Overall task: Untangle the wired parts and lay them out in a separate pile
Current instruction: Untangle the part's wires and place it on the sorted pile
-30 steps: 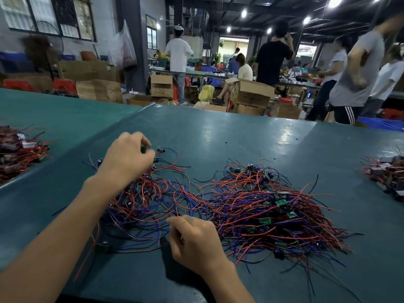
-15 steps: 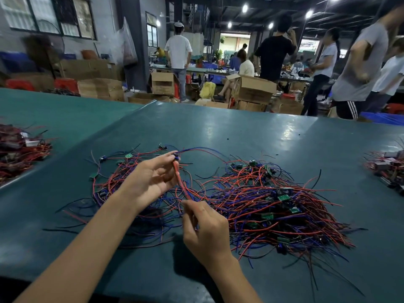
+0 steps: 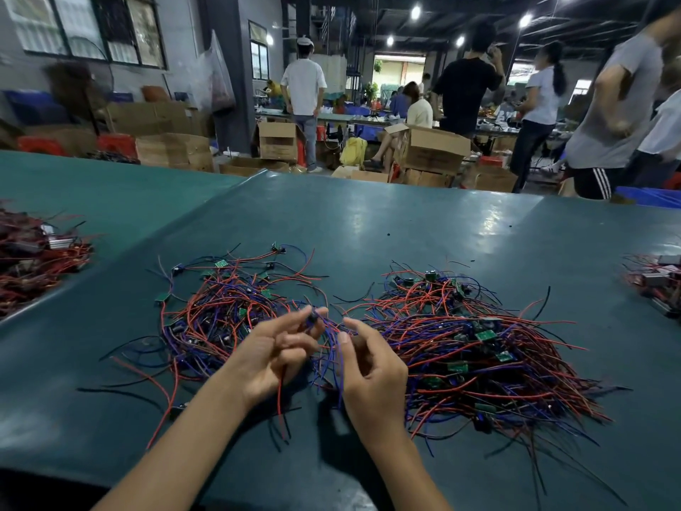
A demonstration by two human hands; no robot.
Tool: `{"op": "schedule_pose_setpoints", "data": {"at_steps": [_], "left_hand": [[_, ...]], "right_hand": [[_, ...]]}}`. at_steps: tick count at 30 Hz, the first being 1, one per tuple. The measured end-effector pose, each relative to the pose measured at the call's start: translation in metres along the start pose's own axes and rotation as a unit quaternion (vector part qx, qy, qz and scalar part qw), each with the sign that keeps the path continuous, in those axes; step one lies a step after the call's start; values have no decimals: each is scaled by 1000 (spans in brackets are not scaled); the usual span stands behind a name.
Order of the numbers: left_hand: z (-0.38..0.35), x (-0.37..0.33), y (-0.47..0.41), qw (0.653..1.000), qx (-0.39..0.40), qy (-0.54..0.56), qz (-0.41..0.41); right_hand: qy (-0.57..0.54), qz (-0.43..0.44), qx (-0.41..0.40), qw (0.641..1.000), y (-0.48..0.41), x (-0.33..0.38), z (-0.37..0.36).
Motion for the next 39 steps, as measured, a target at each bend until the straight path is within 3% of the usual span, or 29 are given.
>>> {"op": "schedule_pose_setpoints", "data": {"at_steps": [4, 8, 13, 21, 26, 31, 34, 39], "left_hand": [[0, 25, -8, 999, -16, -46, 4], [-4, 26, -12, 998, -15, -61, -27], [3, 23, -11, 989, -54, -116, -69], [-1, 21, -5, 971, -61, -206, -108], [-10, 18, 1, 924, -72, -317, -201], [-19, 18, 10, 862, -60, -429, -262], [-24, 16, 15, 838, -66, -464, -281], [-30, 13, 22, 835, -62, -449, -313]], "right_hand": [[-49, -3, 35, 998, 1, -5, -6], [-173, -79, 52, 980, 5, -20, -11], [-86, -21, 83, 993, 2, -12, -15], [-92, -93, 46, 990, 2, -26, -13], [-89, -133, 14, 987, 1, -25, -5], [-241, -272, 26, 931, 6, -27, -7], [-243, -331, 70, 909, 0, -25, -7], [-262, -412, 136, 862, -15, -18, -3]]}}
Point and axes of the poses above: each hand's wrist, its own y-axis away from the middle knuckle, its own z-axis out of the back of the hand, x = y × z, the point moved 9 cm from there along -y, towards the middle knuckle, and after that the axes turned 5 degrees about z, right-handed, at the moved point
